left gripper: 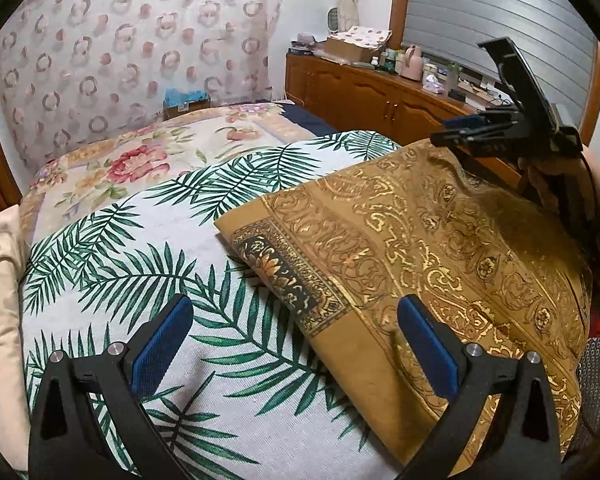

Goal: Fold small clothes

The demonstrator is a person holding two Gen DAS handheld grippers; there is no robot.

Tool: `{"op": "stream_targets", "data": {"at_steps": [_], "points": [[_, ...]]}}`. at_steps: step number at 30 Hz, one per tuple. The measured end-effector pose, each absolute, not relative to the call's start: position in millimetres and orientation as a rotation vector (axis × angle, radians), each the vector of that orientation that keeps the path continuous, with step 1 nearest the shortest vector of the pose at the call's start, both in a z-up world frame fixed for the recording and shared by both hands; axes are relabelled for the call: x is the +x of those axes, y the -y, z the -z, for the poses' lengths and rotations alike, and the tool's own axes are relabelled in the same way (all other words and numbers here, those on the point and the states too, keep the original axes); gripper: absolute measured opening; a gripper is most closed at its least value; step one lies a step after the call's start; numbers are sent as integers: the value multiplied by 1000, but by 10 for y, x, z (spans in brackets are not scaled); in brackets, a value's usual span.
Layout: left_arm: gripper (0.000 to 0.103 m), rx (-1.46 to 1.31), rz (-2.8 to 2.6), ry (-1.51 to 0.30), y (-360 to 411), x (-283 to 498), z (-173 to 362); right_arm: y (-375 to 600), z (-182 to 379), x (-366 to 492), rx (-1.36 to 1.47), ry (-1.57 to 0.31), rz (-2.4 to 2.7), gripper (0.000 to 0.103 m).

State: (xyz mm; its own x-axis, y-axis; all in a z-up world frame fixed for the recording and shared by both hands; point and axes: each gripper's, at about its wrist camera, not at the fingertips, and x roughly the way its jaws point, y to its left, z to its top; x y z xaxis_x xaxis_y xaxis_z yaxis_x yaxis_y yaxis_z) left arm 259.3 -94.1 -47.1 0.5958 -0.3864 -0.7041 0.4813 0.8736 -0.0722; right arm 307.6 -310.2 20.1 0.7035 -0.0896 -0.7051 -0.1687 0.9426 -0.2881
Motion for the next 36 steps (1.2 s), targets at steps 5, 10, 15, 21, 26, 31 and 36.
{"op": "stream_targets", "data": {"at_steps": [5,10,15,21,26,31,36], "points": [[103,135,511,-771,946,2476,415,3243,-310,2709,-272,-780,-76,48],[103,135,514,-757,980,2328,331,3501,-491,2232,-212,-759,-108,49],[103,147,518,-742,1025,2139,250,3609,-514,1740,-173,-740,-115,49],[103,155,537,-748,1034,1849,252,3665,-418,1342,-165,-749,-118,49],[103,152,553,-785,1004,1613,370,3739,-319,1135,-147,-768,-95,49],[103,166,574,-833,1017,1337,541,3831,-104,979,-126,-799,-69,49],[97,146,595,-880,998,1112,677,3933,-5,851,-64,-802,-76,49]]}}
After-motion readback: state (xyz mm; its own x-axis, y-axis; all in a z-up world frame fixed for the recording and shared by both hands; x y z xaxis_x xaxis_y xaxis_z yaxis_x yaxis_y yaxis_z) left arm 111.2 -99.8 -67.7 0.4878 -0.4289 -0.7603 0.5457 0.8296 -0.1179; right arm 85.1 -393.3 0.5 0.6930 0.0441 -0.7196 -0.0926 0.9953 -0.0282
